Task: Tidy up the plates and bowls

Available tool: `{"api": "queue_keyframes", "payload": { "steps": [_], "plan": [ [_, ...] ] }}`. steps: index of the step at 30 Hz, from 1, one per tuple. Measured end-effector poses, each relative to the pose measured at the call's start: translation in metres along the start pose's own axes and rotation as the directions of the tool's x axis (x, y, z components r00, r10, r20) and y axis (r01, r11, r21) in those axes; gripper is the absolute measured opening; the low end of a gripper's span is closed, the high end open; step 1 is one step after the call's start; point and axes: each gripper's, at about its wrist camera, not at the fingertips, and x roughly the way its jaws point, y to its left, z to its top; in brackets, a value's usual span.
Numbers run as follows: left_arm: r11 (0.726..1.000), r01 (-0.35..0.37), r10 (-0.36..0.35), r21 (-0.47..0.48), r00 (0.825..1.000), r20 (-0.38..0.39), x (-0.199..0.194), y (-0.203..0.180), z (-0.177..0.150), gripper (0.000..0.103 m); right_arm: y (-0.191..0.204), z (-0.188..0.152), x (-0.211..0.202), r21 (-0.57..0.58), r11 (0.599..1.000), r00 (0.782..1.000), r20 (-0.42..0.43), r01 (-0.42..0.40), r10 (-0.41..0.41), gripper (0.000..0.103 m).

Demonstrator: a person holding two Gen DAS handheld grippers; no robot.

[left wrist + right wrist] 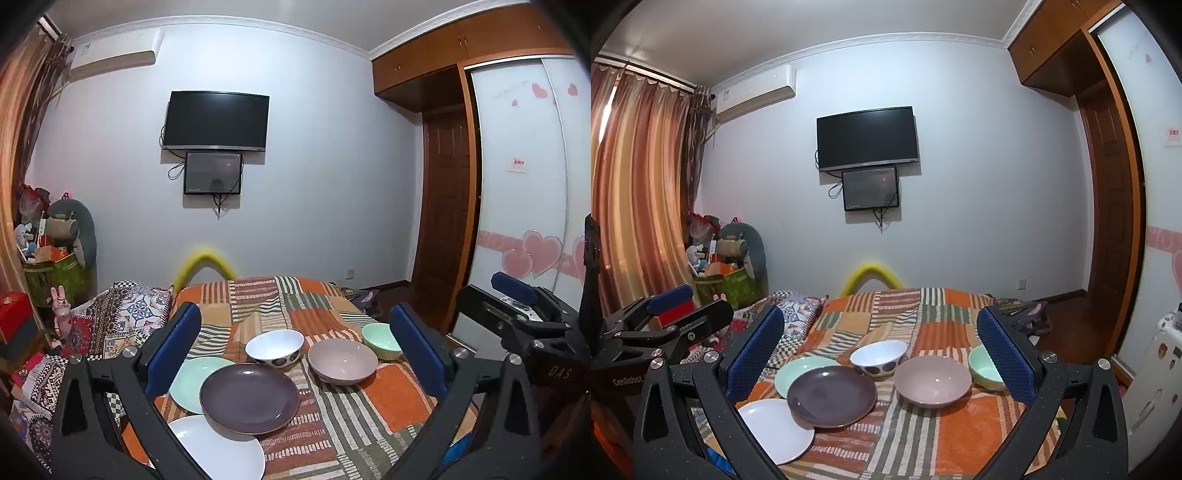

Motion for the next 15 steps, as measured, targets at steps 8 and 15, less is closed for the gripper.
{"api": "queue_keyframes", "payload": {
  "steps": [8,15],
  "plan": [
    [1.0,0.002,-0.002,-0.001,1.0,-0.001,0.0002,0.0004,-0.0007,0.103,-0.0003,-0.0015,0.0011,-0.001,1.0,1.0,-0.002,-0.007,0.007,0.103],
    [1.0,0.002,-0.002,0.0,1.0,-0.002,-0.0044,0.003,-0.0019,0.103,0.0001,-0.0014,0.0008,0.003,1.0,1.0,-0.002,-0.012,0.012,0.103]
  ]
}}
